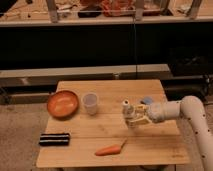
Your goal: Stand the bottle upright
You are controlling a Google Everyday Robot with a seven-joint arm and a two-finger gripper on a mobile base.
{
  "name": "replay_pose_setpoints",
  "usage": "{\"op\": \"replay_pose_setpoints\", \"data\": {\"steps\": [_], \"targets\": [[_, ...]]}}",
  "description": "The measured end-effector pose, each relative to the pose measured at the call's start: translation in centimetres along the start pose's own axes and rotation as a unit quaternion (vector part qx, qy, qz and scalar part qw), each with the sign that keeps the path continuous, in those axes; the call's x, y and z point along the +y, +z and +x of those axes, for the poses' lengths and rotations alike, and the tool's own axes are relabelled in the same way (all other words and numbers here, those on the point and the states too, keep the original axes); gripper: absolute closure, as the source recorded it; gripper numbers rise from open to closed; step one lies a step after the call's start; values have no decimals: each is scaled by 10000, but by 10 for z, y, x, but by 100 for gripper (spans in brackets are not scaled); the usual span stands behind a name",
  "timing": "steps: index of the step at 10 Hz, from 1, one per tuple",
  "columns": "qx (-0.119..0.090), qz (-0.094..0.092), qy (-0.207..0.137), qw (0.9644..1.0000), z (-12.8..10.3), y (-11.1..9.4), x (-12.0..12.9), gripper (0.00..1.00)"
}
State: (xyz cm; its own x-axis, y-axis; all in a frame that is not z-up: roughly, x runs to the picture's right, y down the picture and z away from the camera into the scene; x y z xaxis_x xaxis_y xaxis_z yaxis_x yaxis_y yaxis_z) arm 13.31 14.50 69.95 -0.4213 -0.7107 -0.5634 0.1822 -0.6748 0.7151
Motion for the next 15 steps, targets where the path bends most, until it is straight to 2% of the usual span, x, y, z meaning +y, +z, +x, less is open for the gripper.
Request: {"op": "replay_pose_setpoints", "data": {"steps": [4,7,11,13,15], "targets": [[-238,58,167,9996,-3,2,-9,100],[-401,-73,333,9986,-2,-1,-14,100],[-246,-67,268,9993,-1,15,-14,100],[-132,-26,77,9999,5,35,-7,100],[-52,-85,11,9999,4,39,2,100]]}}
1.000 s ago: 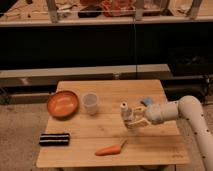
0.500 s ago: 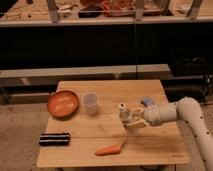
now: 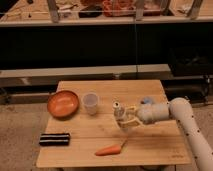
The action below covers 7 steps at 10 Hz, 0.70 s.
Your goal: Stand the bottle upright
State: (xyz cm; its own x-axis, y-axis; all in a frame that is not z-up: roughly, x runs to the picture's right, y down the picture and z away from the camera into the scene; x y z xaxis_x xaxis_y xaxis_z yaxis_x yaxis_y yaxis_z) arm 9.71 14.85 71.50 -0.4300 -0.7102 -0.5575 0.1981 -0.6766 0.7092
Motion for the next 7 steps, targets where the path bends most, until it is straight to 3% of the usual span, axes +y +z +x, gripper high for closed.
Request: {"op": "replay_pose_setpoints", "data": {"steps": [3,7], "targets": [[218,-232,-171,9993,-13,7,12,100],[532,-699,-394,9954,-47,5,-8,100]]}}
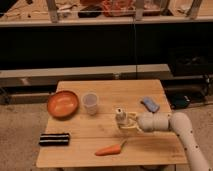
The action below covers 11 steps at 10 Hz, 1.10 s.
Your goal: Stand the bottle upright
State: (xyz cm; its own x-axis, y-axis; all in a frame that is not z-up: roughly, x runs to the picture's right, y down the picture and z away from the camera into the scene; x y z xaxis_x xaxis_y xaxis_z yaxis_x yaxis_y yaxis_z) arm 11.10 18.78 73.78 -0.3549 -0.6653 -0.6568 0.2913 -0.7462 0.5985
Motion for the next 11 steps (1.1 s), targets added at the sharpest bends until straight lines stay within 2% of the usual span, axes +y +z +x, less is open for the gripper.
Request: {"op": "replay_pose_setpoints", "data": {"steps": [3,4,11], "targets": [[283,-196,-147,9993,-3,-3,-12,100],[506,-311,-168,9981,-2,-7,-17,100],[543,-550,-101,9970,17,1,-13,100]]}}
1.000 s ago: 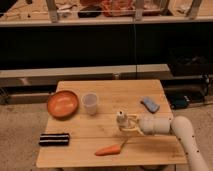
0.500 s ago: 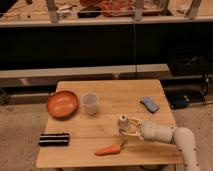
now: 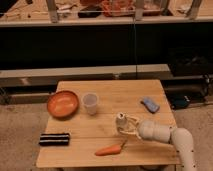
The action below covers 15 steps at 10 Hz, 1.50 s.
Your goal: Stand the bottle upright
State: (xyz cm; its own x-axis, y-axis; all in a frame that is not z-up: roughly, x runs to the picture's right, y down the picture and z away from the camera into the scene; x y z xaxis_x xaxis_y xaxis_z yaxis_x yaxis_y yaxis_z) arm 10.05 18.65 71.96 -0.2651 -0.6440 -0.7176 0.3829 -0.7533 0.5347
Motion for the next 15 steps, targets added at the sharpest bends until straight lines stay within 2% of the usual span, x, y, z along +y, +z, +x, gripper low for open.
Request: {"op": "replay_pose_setpoints", "data": {"steps": [8,15], "targets": [[-70,-44,330,9994,10,1,12,100],[-240,2,536,9983,1,2,16,100]]}}
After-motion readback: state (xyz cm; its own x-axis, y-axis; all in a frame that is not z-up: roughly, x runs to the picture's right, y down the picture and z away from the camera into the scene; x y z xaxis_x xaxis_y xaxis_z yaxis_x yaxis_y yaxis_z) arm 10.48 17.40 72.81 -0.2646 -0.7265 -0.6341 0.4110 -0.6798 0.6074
